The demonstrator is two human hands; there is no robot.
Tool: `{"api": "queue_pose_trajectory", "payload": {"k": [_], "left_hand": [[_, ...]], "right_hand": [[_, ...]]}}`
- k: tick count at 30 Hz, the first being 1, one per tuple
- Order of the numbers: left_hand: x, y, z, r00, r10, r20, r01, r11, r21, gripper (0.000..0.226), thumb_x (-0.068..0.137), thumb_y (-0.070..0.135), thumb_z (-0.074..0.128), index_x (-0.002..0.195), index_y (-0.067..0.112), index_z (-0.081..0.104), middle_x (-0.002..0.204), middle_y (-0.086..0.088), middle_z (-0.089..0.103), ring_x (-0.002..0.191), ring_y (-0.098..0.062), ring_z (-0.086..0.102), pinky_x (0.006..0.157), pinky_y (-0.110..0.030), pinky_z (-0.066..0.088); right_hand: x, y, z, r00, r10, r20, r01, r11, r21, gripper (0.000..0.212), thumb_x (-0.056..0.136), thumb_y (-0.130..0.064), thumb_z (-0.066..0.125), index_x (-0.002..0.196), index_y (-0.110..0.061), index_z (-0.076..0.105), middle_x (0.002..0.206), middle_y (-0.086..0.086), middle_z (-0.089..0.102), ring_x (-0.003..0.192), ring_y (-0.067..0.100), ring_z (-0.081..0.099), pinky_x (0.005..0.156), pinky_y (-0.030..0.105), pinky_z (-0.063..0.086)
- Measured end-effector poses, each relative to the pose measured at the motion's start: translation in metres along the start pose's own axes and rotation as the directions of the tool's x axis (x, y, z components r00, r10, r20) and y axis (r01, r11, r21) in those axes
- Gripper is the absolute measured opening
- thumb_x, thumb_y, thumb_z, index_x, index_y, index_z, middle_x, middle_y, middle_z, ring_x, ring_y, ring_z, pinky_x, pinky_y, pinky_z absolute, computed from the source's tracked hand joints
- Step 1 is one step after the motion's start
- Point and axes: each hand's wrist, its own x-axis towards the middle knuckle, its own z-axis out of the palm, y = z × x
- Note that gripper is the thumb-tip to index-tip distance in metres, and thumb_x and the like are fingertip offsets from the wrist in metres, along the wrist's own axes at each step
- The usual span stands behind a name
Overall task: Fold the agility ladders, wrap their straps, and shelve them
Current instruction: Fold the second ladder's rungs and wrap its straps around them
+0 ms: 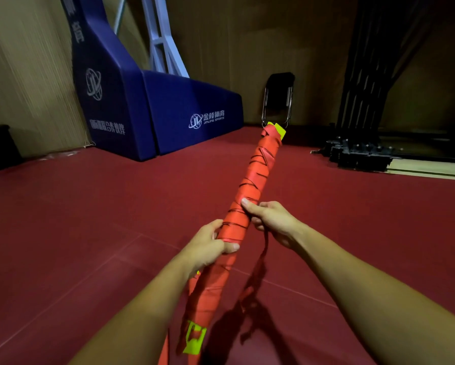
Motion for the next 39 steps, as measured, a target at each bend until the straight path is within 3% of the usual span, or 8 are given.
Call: {"api": "queue_pose_trajectory", "payload": {"k": [7,10,14,19,23,32,35,39], "left_hand": [[0.003,-0.001,0.005,0.999,0.007,0.047,-0.001,0.994,-0.11,0.052,0.075,0.011,0.083,0.121,0.016,0.059,0.099,-0.006,0.07,0.08,-0.013,0.065,0.075,-0.03,0.056],[0.004,0.003,0.013,0.999,0.025,-0.043,-0.013,0.968,0.251,0.076,0.052,0.051,0.09,0.112,0.026,0.052,0.102,0.001,0.068,0.09,-0.016,0.065,0.082,-0.036,0.055],[0.001,0.008,0.022,0.952,0.12,-0.283,0.074,0.803,0.592,0.061,0.062,0.057,0.082,0.105,0.025,0.053,0.101,-0.005,0.07,0.098,-0.034,0.066,0.077,-0.035,0.05],[0.006,0.005,0.011,0.969,0.087,-0.23,0.017,0.909,0.417,0.047,0.071,0.039,0.084,0.11,0.023,0.063,0.097,0.001,0.071,0.091,-0.021,0.067,0.071,-0.027,0.046],[0.006,0.002,0.01,0.983,0.052,-0.175,-0.017,0.981,0.193,0.056,0.05,0.051,0.081,0.099,0.028,0.067,0.09,0.002,0.075,0.084,-0.019,0.07,0.083,-0.044,0.058],[0.01,-0.005,0.002,0.963,0.082,-0.258,0.023,0.924,0.382,0.054,0.061,0.052,0.089,0.099,0.023,0.063,0.086,0.002,0.071,0.08,-0.018,0.066,0.066,-0.03,0.047],[0.009,-0.013,0.0,0.989,-0.003,-0.148,0.034,0.978,0.207,0.065,0.052,0.054,0.089,0.103,0.026,0.059,0.092,-0.002,0.074,0.08,-0.018,0.068,0.074,-0.037,0.054],[0.007,-0.012,0.005,0.999,-0.051,-0.012,0.051,0.998,0.032,0.049,0.071,0.023,0.089,0.109,0.016,0.059,0.098,-0.004,0.073,0.081,-0.014,0.065,0.073,-0.032,0.052]], "right_hand": [[-0.002,-0.004,0.002,0.999,0.003,-0.039,-0.003,1.0,-0.01,0.037,0.091,-0.035,0.069,0.064,-0.017,0.049,0.048,-0.007,0.036,0.045,0.007,0.027,0.043,0.017,0.025],[0.001,-0.005,0.01,0.98,-0.028,-0.197,0.035,0.999,0.029,0.048,0.087,-0.034,0.073,0.053,-0.018,0.044,0.043,-0.006,0.036,0.041,0.008,0.026,0.043,0.021,0.023],[0.005,0.0,0.014,0.961,-0.056,-0.272,0.052,0.998,-0.021,0.048,0.084,-0.04,0.075,0.053,-0.015,0.048,0.045,-0.002,0.041,0.042,0.011,0.03,0.046,0.024,0.025],[0.001,0.002,0.008,0.999,0.048,-0.022,-0.049,0.999,-0.022,0.034,0.094,-0.039,0.064,0.07,-0.015,0.059,0.048,-0.004,0.043,0.045,0.009,0.034,0.045,0.019,0.031],[0.0,0.0,0.005,0.997,0.01,-0.077,-0.015,0.998,-0.067,0.04,0.091,-0.039,0.068,0.06,-0.016,0.055,0.046,-0.004,0.044,0.045,0.009,0.035,0.047,0.021,0.031],[-0.002,0.0,0.012,0.99,-0.09,-0.109,0.06,0.966,-0.252,0.049,0.093,-0.034,0.067,0.051,-0.011,0.054,0.042,0.0,0.045,0.036,0.008,0.034,0.042,0.019,0.029],[-0.004,0.005,0.012,0.999,-0.014,0.033,0.019,0.989,-0.148,0.031,0.095,-0.029,0.065,0.071,-0.009,0.061,0.048,-0.002,0.048,0.041,0.006,0.038,0.045,0.018,0.032],[-0.003,0.011,0.007,0.975,0.131,0.18,-0.118,0.99,-0.083,0.024,0.094,-0.039,0.063,0.091,-0.015,0.063,0.05,-0.007,0.042,0.047,0.007,0.032,0.053,0.028,0.015]]}}
